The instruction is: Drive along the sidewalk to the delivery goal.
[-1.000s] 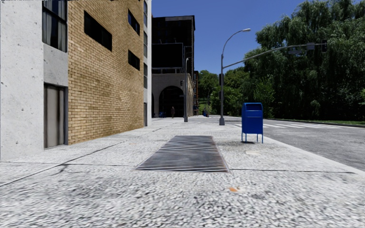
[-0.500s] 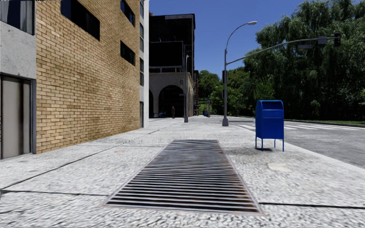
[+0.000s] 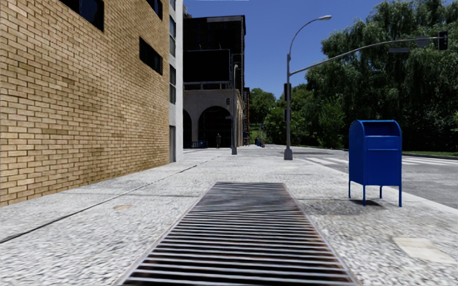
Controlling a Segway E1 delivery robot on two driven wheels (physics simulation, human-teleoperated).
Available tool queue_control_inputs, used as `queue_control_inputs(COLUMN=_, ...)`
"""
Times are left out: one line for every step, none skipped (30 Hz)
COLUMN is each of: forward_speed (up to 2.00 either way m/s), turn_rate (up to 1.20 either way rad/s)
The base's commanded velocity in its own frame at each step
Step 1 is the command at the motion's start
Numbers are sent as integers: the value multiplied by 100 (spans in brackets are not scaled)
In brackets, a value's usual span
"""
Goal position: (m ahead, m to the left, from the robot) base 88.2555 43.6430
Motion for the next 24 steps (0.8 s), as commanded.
queue_control_inputs(forward_speed=200, turn_rate=0)
queue_control_inputs(forward_speed=200, turn_rate=0)
queue_control_inputs(forward_speed=200, turn_rate=0)
queue_control_inputs(forward_speed=200, turn_rate=0)
queue_control_inputs(forward_speed=200, turn_rate=0)
queue_control_inputs(forward_speed=200, turn_rate=0)
queue_control_inputs(forward_speed=200, turn_rate=0)
queue_control_inputs(forward_speed=200, turn_rate=0)
queue_control_inputs(forward_speed=200, turn_rate=0)
queue_control_inputs(forward_speed=200, turn_rate=0)
queue_control_inputs(forward_speed=200, turn_rate=0)
queue_control_inputs(forward_speed=200, turn_rate=0)
queue_control_inputs(forward_speed=200, turn_rate=0)
queue_control_inputs(forward_speed=200, turn_rate=0)
queue_control_inputs(forward_speed=200, turn_rate=0)
queue_control_inputs(forward_speed=200, turn_rate=0)
queue_control_inputs(forward_speed=200, turn_rate=0)
queue_control_inputs(forward_speed=200, turn_rate=0)
queue_control_inputs(forward_speed=200, turn_rate=0)
queue_control_inputs(forward_speed=200, turn_rate=0)
queue_control_inputs(forward_speed=200, turn_rate=0)
queue_control_inputs(forward_speed=200, turn_rate=0)
queue_control_inputs(forward_speed=200, turn_rate=0)
queue_control_inputs(forward_speed=200, turn_rate=0)
